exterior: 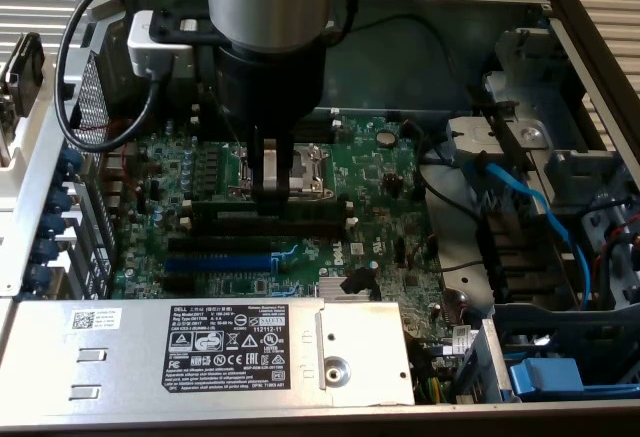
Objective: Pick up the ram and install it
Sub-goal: 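Insert the ram into the slot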
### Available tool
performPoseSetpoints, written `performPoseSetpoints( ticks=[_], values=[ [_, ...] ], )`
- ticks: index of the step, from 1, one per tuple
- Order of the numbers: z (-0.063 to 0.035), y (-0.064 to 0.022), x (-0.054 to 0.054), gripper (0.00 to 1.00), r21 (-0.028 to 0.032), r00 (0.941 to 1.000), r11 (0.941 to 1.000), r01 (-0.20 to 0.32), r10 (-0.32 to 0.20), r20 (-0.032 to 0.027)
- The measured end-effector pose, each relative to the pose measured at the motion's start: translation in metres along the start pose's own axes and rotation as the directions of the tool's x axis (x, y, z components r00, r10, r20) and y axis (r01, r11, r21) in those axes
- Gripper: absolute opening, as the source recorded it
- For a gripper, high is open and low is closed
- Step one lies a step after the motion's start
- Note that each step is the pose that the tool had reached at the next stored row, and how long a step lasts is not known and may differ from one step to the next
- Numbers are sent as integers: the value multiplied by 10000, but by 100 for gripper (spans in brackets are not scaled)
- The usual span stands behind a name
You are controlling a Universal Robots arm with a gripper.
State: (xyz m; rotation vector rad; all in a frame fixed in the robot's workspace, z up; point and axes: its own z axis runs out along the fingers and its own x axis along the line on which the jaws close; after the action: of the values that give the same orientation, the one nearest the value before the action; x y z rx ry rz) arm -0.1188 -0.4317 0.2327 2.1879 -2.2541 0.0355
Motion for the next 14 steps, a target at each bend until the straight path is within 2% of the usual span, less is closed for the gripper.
performPoseSetpoints(
  ticks=[14],
  values=[
    [8, 0, 1, 13, 0, 10000, 10000, 0, 0, 0]
  ],
)
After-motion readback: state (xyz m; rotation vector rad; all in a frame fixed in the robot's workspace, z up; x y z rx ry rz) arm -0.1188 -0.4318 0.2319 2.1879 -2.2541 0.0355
